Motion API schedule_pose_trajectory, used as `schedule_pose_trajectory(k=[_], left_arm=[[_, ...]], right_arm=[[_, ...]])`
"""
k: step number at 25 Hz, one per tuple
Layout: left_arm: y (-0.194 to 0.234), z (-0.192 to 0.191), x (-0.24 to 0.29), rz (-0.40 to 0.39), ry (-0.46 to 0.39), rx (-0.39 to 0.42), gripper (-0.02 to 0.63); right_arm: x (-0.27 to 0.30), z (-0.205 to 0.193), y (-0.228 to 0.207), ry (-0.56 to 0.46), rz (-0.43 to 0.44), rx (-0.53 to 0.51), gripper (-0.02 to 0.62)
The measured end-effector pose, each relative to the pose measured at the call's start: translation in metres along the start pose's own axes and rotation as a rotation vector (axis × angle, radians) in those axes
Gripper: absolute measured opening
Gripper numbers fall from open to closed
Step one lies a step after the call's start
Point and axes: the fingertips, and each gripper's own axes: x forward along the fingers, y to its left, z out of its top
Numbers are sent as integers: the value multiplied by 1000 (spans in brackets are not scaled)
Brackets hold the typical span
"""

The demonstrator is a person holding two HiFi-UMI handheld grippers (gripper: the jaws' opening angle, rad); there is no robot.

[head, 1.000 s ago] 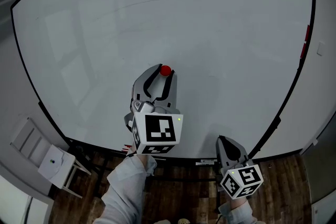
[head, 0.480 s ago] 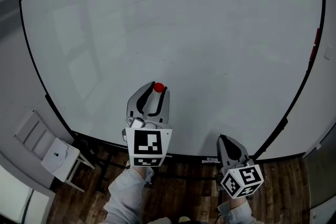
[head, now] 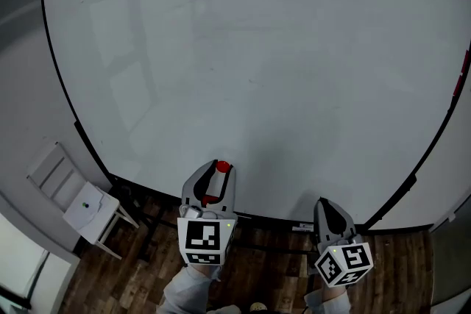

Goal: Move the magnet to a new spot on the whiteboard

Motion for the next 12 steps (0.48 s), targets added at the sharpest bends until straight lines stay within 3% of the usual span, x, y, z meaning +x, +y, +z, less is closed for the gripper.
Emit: schedule_pose_trajectory(k=[6, 12], left_arm=[[10, -37, -18, 44, 66, -87, 126], [23, -29, -19, 67, 45, -79, 126]], right_arm=[[1, -6, -6, -4, -12, 35, 28], [3, -15, -1, 12, 5, 49, 28]])
